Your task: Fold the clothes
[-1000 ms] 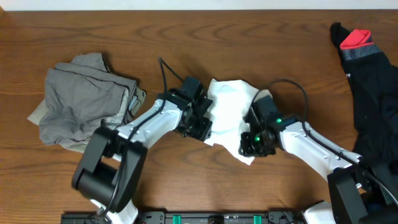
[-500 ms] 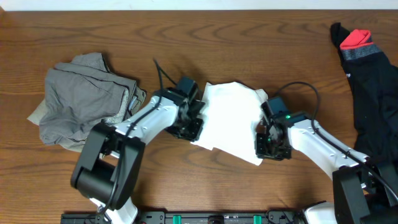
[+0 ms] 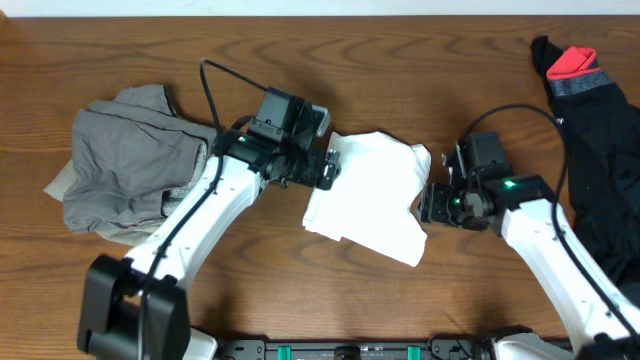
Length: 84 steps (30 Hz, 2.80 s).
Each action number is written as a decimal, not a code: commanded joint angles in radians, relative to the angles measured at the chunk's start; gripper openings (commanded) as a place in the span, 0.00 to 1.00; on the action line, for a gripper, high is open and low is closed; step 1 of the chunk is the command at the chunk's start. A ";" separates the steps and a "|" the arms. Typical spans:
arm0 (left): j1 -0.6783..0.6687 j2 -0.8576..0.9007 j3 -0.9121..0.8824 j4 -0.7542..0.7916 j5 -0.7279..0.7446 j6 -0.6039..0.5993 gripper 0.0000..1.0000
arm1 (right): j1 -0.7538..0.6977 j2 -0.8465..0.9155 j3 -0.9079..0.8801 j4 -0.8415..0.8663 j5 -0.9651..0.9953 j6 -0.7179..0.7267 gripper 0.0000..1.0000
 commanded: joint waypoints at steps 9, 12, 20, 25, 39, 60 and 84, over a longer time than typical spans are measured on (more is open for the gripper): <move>0.001 0.271 0.005 0.136 0.113 -0.020 0.96 | -0.008 -0.057 0.011 -0.022 -0.048 -0.050 0.66; 0.001 0.288 0.005 0.158 0.117 -0.020 0.96 | -0.008 -0.057 0.011 -0.023 -0.047 -0.050 0.66; -0.004 0.385 0.005 0.190 0.241 -0.013 0.81 | -0.008 -0.057 0.011 -0.011 -0.047 -0.050 0.65; -0.004 0.400 0.005 0.200 0.241 -0.013 0.19 | -0.008 -0.057 0.011 -0.014 -0.047 -0.050 0.64; 0.097 0.000 0.139 -0.005 0.235 -0.002 0.06 | -0.008 -0.057 0.011 -0.017 -0.039 -0.057 0.63; 1.040 0.087 0.142 -0.063 0.237 0.063 0.06 | -0.008 -0.057 0.011 -0.039 -0.059 -0.006 0.59; 1.067 -0.176 0.293 -0.424 0.468 0.210 0.89 | -0.018 -0.076 0.087 -0.024 -0.085 -0.037 0.63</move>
